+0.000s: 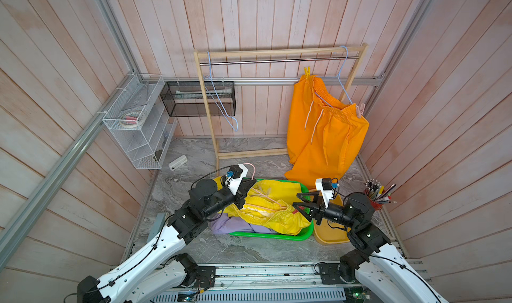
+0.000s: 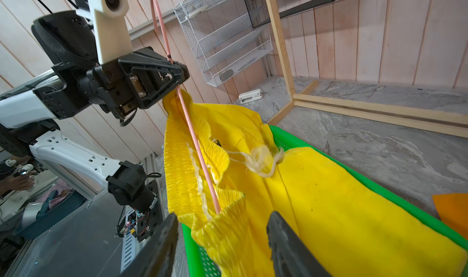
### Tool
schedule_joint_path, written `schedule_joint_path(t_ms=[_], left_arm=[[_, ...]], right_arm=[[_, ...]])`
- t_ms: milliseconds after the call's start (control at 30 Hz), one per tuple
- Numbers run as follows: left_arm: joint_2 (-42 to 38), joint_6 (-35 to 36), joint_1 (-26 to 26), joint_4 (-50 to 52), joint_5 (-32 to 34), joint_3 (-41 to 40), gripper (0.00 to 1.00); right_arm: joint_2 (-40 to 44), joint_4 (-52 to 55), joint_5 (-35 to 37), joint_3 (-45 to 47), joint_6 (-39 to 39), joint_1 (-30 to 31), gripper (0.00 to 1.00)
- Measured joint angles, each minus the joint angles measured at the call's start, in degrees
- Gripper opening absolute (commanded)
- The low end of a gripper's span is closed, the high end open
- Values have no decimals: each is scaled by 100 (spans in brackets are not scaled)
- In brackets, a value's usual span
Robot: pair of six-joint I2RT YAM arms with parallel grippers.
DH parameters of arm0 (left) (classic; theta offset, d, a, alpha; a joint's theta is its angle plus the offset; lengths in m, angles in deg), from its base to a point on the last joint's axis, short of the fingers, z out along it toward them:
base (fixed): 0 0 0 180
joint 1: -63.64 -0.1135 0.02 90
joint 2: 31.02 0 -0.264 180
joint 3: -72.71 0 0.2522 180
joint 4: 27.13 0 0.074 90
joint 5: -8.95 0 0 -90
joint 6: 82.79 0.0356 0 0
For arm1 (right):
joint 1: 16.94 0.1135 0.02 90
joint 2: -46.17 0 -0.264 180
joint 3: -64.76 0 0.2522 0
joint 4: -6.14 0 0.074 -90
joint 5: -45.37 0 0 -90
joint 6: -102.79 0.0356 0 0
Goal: Remove the clothespins securing shorts to the hanger
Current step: Remove the clothespin from the hanger.
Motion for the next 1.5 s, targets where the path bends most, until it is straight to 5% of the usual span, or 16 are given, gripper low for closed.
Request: schedule_joint_path(t_ms=[400,800,1100,1500], left_arm=[[-361,44,-492,319,-507,28,0],[-407,-63,-581,192,-901,28,0],[-404,-109,-581,98,-946,28,0],[-387,-166,-590,61,-1008,28,0]], right_arm=[[1156,-1526,-31,1462,1106,-2,58],[822,-2387,-44,1626,1539,-2,56],[203,-3099,-219,1641,1779,-2,38],[516,-3259,-249,1665,1832,-2,20]])
